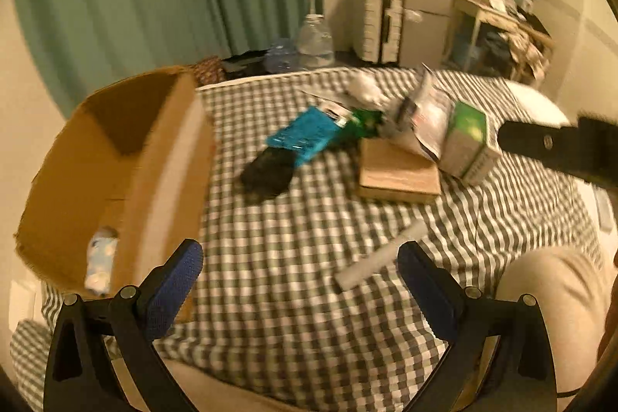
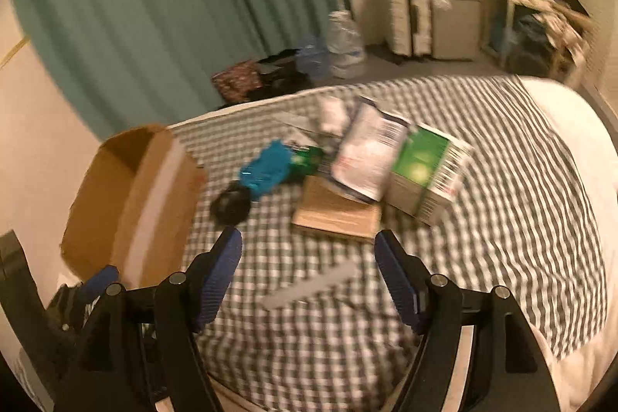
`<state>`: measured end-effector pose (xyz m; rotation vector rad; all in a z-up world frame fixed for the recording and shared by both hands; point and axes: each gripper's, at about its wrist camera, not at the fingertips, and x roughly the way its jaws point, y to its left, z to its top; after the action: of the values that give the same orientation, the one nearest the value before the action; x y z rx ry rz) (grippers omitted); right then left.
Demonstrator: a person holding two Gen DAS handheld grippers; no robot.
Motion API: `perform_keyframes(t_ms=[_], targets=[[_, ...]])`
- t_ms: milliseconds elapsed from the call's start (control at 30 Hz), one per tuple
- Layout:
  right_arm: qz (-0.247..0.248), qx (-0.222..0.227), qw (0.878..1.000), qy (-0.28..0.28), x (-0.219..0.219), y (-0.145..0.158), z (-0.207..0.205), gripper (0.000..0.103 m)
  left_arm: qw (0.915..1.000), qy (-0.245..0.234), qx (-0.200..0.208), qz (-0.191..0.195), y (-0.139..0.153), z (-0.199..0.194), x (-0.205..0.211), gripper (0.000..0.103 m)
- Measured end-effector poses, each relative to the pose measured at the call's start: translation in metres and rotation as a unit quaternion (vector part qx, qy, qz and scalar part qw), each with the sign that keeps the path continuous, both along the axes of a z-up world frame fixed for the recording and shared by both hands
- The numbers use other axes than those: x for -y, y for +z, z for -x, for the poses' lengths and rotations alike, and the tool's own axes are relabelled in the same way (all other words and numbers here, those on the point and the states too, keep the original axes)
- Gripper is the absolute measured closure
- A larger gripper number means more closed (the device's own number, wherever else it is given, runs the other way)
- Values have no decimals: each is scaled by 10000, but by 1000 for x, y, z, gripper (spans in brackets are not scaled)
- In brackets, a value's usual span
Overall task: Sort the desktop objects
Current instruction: 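Move both open tools back over the bed, then grasp the green medicine box with the right tool while the left tool grasps the white plastic stick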
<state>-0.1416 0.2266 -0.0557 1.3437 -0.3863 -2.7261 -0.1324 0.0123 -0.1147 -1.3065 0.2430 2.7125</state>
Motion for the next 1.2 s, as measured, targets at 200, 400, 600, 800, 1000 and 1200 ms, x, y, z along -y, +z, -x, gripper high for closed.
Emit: perform_keyframes(t_ms=[200, 400, 600, 800, 1000, 1200], targets=[[125, 124, 9991, -390, -29, -33, 7, 30, 9990, -271, 257, 248, -36, 4, -17, 0], [161, 267, 9975, -633, -44, -60, 19, 30, 9978, -314, 567, 140, -71, 18, -28, 0], [197, 295, 9940, -1039, -66, -79, 28, 30, 9955, -511, 786, 106, -99, 30, -47, 0], [433, 366, 9909, -1217, -82, -89, 38, 30, 9925, -672, 997, 226, -124, 40, -61, 0], [341, 266, 9902, -1329, -82, -91, 52, 30, 9906, -655, 1200, -39, -136, 42, -57, 6], [345, 156, 9896, -1385, -79, -94, 71, 30, 9893, -864, 1129, -317, -131, 33, -58, 52]])
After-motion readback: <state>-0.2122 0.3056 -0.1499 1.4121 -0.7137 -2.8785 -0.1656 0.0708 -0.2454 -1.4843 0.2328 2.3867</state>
